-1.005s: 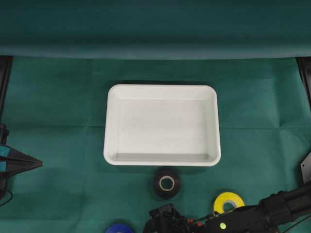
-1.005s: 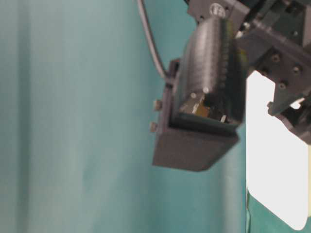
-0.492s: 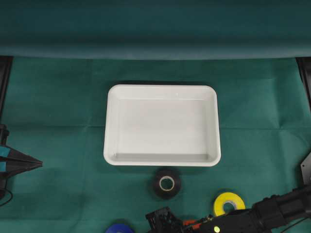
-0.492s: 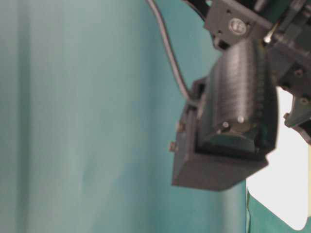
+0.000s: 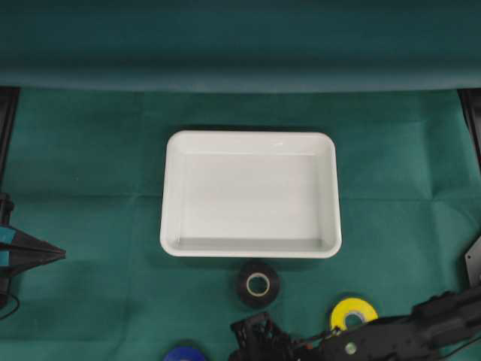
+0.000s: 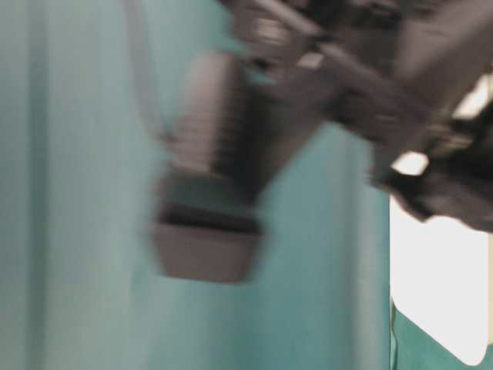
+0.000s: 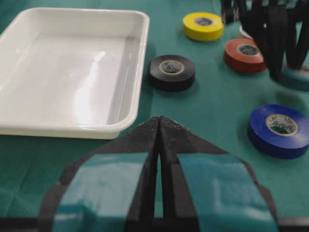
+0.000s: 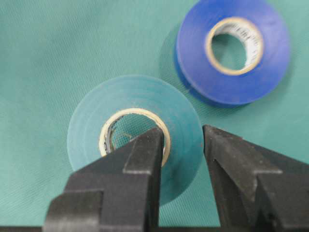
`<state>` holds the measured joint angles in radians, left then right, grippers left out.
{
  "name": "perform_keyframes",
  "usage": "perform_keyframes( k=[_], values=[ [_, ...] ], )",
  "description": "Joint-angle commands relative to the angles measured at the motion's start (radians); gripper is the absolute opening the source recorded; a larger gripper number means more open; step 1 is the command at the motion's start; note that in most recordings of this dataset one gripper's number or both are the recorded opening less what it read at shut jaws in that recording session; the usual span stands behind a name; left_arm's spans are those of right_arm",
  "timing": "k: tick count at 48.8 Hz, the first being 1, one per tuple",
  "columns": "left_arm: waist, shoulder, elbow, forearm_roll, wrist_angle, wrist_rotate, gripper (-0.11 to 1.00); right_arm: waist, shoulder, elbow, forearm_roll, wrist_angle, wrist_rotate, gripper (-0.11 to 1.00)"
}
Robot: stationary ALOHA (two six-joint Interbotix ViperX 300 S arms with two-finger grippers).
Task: Put the tape into the white case with the right arm.
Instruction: 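Lower the right gripper into the teal tape roll's hole and grip it, then carry the teal tape roll into the white tray and release it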
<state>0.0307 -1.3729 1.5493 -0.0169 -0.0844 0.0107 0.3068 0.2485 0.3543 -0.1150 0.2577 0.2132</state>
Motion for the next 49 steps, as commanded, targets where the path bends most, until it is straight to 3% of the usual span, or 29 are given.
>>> perform_keyframes(
  k=[1,20,28,49],
  values=[
    [0.003,0.008,-0.014,-0.002,-0.005,0.002,0.00,-0.002,-0.078,-0.015,-0.002,0.023,0.003,0.00],
    [0.003,0.008,-0.014,-0.002,-0.005,0.000,0.00,-0.006,-0.118,-0.023,-0.002,0.083,0.003,0.00],
    [0.003,0.008,-0.014,-0.002,-0.005,-0.002,0.00,-0.041,-0.133,-0.011,-0.017,0.089,0.003,0.00],
    [0.003,0.008,-0.012,-0.003,-0.005,-0.011,0.00,-0.301,-0.230,0.083,-0.112,0.158,0.002,0.00]
  ],
)
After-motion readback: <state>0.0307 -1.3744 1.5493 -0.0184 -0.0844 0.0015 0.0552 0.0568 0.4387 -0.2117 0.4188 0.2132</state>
